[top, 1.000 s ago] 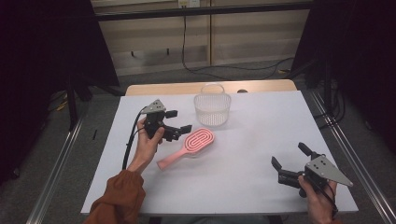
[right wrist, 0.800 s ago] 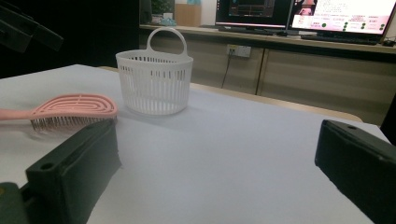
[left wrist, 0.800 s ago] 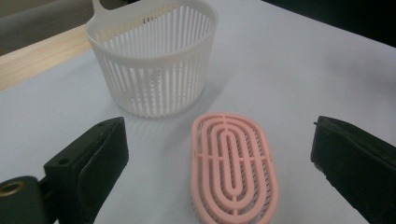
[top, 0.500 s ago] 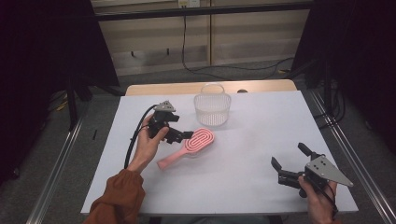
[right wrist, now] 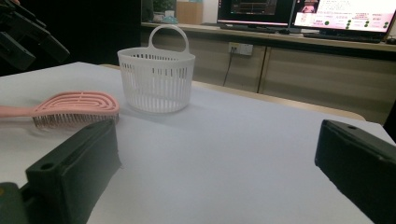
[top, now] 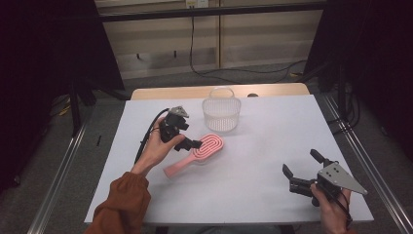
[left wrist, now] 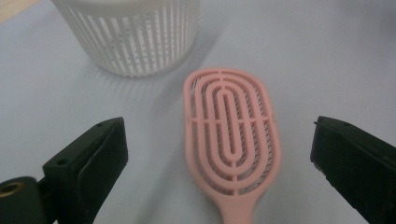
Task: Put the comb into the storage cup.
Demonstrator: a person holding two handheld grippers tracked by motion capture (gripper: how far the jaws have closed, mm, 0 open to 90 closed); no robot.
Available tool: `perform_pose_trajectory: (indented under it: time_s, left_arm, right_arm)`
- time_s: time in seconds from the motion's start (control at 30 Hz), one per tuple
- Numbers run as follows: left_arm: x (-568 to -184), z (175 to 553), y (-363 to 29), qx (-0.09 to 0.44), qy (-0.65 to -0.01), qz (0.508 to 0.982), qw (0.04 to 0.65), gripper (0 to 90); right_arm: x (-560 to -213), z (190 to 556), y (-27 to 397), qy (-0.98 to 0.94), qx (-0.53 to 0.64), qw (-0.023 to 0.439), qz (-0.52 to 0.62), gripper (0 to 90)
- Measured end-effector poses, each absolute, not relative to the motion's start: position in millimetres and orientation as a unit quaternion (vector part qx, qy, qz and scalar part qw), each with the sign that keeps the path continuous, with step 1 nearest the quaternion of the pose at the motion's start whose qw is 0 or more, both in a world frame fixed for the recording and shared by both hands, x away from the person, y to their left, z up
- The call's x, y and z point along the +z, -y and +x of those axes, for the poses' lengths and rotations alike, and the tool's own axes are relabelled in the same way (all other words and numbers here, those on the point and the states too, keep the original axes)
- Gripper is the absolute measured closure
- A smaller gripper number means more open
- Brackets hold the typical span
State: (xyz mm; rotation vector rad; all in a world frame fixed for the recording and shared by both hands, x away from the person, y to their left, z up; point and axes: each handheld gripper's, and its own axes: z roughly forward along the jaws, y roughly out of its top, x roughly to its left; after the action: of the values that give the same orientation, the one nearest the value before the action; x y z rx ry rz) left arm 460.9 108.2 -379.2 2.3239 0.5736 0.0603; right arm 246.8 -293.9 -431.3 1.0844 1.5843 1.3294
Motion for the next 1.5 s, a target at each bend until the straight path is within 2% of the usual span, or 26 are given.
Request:
perform_pose_trajectory:
  time_s: [0.77, 1.5]
  left_arm:
    - [-398.1, 464.1, -77.5, 0.007, -0.195, 0.946, 0.259, 6.9]
    - [-408.8, 469.4, -54.7, 0.0, -0.201, 0.957, 0.208, 5.1]
  right_arm:
    - [-431.9, 247.3, 292.7, -0.627, 0.523, 0.389, 0.426, 0.0]
    - [-432.6, 248.0, 292.5, -0.632, 0.522, 0.387, 0.423, 0.0]
